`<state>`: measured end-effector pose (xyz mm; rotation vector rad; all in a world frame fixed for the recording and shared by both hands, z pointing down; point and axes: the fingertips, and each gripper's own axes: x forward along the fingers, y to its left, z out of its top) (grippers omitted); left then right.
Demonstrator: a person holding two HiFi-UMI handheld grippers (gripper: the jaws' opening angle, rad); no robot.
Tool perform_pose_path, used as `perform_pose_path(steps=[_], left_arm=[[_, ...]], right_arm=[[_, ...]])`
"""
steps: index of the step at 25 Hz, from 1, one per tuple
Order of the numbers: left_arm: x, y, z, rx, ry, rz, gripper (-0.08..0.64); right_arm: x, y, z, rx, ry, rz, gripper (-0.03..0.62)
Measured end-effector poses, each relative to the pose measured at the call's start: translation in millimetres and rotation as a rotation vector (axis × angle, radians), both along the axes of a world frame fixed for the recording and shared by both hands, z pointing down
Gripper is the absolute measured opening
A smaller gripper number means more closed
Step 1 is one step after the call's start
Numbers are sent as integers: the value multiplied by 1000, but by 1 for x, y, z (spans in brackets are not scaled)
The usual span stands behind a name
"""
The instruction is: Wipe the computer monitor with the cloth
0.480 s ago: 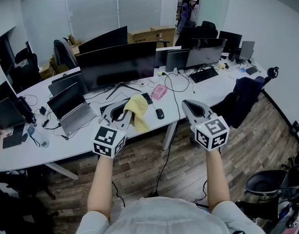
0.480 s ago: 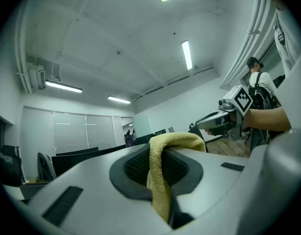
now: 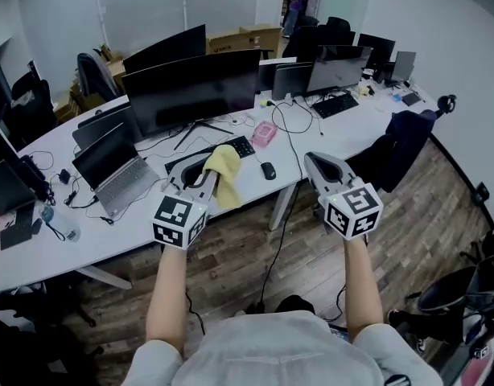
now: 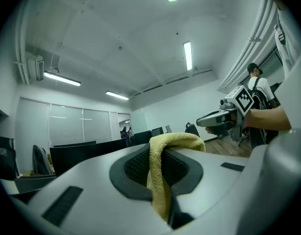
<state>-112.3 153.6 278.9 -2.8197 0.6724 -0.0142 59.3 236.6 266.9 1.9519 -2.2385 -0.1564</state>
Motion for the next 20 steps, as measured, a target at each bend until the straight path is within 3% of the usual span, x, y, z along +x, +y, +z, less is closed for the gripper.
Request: perform_pose_path(steps=[9, 14, 20], left_arm=[[11, -46, 10, -24, -7, -31, 41], [49, -87, 16, -20, -28, -50, 41], [113, -162, 18, -32, -38, -108, 42]], right_arm=[[18, -45, 6, -3, -55, -30, 29], [51, -96, 18, -14, -66, -103, 28], [126, -179, 22, -23, -106, -150, 28]])
